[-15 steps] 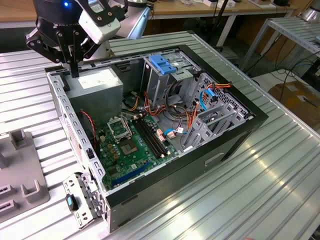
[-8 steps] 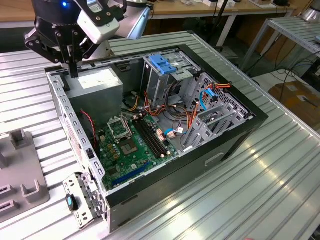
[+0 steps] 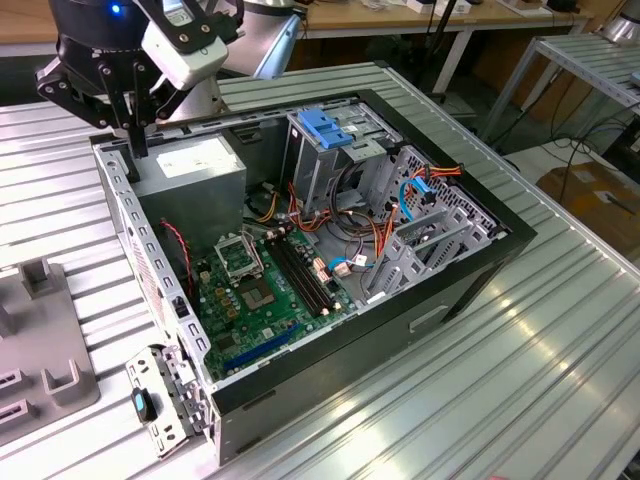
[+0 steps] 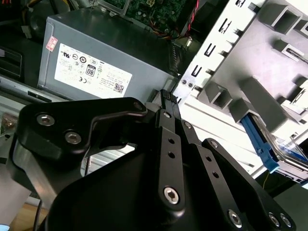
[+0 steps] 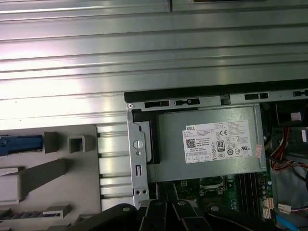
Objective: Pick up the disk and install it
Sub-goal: 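Reach for the disk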
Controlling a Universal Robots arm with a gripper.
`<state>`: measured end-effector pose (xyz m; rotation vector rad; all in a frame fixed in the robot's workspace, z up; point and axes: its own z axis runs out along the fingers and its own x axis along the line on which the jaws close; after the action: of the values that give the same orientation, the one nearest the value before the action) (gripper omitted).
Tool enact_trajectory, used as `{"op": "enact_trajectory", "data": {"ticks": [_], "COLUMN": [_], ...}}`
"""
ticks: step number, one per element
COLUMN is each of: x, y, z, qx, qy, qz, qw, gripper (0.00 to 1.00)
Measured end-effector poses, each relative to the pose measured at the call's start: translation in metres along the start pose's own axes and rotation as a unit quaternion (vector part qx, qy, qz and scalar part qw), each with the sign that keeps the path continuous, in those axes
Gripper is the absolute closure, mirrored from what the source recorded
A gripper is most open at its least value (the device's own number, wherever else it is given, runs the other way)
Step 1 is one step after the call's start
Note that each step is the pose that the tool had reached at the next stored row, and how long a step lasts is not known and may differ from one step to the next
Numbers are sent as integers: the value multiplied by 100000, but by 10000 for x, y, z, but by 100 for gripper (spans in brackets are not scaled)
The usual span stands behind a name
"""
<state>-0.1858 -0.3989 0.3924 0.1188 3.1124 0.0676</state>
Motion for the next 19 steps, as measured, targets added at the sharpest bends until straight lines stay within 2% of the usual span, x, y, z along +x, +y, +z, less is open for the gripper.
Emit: {"op": "enact_trajectory", "data": {"ticks": [3, 7, 19], "x": [12, 76, 86], "y": [-1, -5, -7], "z": [0, -2, -2], "qx": [-2, -4, -2], "qy": [1, -4, -1], "qz": [13, 1, 4], "qw": [100000, 100000, 100000], "gripper": [89, 89, 89]}}
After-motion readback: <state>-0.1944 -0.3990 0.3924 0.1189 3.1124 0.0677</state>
